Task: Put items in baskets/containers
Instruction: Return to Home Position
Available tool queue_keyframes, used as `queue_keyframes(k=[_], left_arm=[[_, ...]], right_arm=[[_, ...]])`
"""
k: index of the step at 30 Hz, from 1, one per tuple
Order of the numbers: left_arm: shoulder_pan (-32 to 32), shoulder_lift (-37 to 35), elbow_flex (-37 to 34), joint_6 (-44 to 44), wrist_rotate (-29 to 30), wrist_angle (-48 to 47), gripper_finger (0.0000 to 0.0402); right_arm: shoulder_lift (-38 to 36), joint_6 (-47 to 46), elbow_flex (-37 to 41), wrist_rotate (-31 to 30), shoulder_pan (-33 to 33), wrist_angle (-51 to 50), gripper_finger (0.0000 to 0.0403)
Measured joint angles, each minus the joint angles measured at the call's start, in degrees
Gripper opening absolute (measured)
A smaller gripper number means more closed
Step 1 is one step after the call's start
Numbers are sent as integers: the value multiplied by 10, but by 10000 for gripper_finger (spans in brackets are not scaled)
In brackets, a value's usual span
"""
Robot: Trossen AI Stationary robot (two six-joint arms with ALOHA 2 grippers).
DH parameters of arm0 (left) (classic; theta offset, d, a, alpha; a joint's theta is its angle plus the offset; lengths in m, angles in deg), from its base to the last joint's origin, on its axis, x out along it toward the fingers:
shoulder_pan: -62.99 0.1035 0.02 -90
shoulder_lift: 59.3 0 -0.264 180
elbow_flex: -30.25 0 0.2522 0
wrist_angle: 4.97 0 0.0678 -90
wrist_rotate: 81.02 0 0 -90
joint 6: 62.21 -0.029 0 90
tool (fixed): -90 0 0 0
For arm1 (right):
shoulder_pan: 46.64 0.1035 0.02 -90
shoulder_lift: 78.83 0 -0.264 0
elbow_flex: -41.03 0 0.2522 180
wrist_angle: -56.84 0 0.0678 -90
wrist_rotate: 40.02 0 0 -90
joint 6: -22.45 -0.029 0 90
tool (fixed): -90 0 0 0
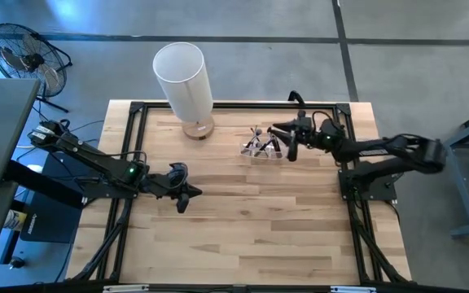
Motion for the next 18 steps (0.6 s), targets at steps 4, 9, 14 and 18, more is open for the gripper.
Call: queue_keyframes(k=[4, 9, 14, 18], left_arm=[[0, 0, 0, 30, -2, 1, 1], [0, 0, 0, -55, 17, 2, 1], [4, 0, 0, -167, 103, 7, 1], [51, 0, -1, -204, 12, 8, 1]], right_arm=[[-91, 9, 0, 35, 0, -87, 91], [-177, 1, 9, 55, 1, -176, 43], [-219, -17, 34, 49, 28, -204, 6], [-222, -38, 44, 20, 73, -225, 3]])
